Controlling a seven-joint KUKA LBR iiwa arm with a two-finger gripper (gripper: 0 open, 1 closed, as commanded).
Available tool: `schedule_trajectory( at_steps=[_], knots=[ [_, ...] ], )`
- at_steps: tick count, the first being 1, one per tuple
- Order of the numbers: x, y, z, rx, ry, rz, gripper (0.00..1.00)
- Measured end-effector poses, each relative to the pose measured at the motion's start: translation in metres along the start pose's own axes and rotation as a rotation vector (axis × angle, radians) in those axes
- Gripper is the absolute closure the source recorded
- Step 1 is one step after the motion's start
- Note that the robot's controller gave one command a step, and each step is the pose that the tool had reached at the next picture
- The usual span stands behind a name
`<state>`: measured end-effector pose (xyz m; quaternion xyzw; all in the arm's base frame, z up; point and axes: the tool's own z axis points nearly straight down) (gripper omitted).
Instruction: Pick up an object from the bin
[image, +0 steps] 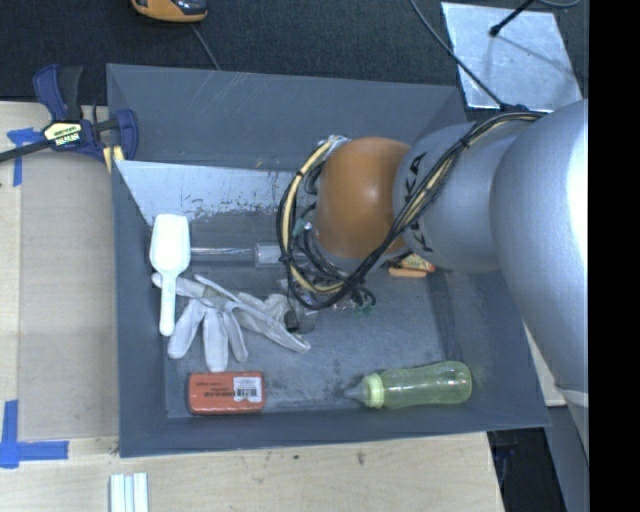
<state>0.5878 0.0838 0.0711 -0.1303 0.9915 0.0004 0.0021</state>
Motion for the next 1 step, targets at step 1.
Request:
schedule_trajectory(
  at_steps=[1],
  knots=[
    [-0.043,-0.0027,-0.1788,0.002,-0.009,-0.007,1.0]
  ],
)
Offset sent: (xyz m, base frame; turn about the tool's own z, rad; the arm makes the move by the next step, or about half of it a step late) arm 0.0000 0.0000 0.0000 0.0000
